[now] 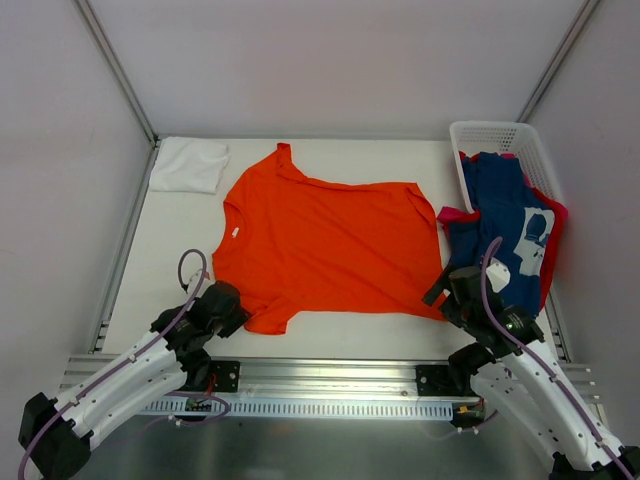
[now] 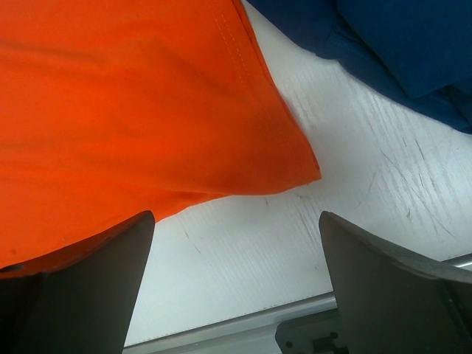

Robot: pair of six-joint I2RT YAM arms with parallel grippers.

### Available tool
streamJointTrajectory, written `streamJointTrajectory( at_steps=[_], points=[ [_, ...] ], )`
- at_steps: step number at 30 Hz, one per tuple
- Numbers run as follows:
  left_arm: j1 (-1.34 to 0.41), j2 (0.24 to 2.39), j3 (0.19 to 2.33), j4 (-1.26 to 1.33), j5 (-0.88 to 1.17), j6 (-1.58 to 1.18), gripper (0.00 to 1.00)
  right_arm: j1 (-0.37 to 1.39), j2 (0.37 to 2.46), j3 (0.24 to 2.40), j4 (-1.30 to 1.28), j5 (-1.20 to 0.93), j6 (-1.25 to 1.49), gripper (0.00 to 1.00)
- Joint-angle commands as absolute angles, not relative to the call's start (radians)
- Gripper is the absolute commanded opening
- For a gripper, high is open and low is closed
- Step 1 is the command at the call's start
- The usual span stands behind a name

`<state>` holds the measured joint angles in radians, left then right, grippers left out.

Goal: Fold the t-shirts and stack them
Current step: Flatten the tshirt out

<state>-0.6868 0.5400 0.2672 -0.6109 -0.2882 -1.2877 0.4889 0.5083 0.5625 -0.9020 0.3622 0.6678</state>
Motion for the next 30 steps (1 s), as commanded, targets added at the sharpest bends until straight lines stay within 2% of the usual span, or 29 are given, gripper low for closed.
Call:
streamJointTrajectory(
  at_steps=[1,3,4,17,20,26,29,30],
  points=[
    [-0.698,0.551,0.279,-0.624,-0.265,-1.258,0.24,0.494,0.532,0.549,-0.873,0.383,0.669,1.00],
    [-0.704,0.552,0.294,-0.624,-0.253,-1.252,0.15,0.492,0.540,0.542,-0.870,0.383,0.672,0.99],
    [-0.706,0.555,0.298,-0.626,-0.252,-1.247,0.15,0.494,0.541,0.540,-0.868,0.383,0.673,0.99],
    [-0.723,0.552,0.343,-0.644,-0.198,-1.189,0.12,0.495,0.518,0.506,-0.862,0.384,0.709,0.99],
    [-0.724,0.546,0.425,-0.696,-0.134,-1.160,0.08,0.497,0.526,0.515,-0.867,0.388,0.706,0.99],
    [-0.724,0.474,0.590,-0.898,-0.123,-1.144,0.10,0.497,0.523,0.509,-0.858,0.390,0.706,1.00],
    [-0.724,0.440,0.627,-0.966,-0.135,-1.132,0.21,0.497,0.528,0.502,-0.850,0.387,0.706,0.99],
    [-0.724,0.430,0.632,-0.995,-0.133,-1.126,0.38,0.497,0.526,0.500,-0.848,0.388,0.706,0.99]
  ],
)
